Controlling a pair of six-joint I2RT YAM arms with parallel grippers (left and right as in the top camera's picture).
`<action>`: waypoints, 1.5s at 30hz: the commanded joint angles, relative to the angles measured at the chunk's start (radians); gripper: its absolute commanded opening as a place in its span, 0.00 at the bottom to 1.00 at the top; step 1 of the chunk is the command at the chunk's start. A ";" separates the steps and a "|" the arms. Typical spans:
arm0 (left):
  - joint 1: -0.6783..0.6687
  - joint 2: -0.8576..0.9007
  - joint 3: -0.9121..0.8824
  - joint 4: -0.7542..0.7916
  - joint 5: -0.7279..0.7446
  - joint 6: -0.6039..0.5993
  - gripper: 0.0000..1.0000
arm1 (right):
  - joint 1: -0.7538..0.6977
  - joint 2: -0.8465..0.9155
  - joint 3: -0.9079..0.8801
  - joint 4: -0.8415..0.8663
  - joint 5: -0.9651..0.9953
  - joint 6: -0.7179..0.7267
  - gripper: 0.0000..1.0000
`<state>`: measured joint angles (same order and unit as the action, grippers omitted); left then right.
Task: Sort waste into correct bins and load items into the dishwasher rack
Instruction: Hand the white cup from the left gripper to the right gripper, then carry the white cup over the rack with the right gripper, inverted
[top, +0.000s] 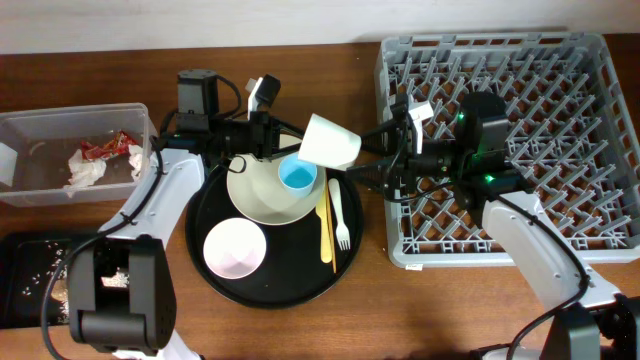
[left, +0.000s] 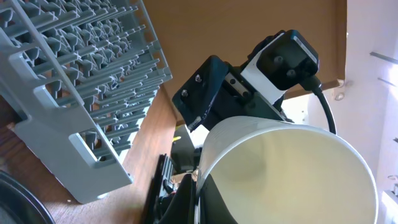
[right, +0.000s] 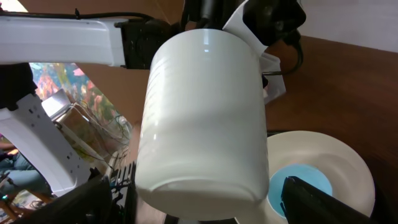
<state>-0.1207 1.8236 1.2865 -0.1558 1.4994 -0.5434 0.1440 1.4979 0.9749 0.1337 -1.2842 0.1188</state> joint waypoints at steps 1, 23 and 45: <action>-0.004 0.007 0.008 0.005 0.003 -0.002 0.00 | 0.008 0.003 0.010 0.006 -0.013 -0.014 0.91; 0.001 0.007 0.008 0.005 -0.003 -0.002 0.00 | 0.031 0.037 0.011 0.118 0.009 0.056 0.77; 0.255 0.007 0.008 -0.250 -0.303 0.219 0.36 | -0.286 -0.171 0.037 0.140 -0.060 0.478 0.36</action>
<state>0.1314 1.8252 1.2953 -0.3080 1.3262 -0.4442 -0.0731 1.4082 0.9855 0.2695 -1.3117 0.4889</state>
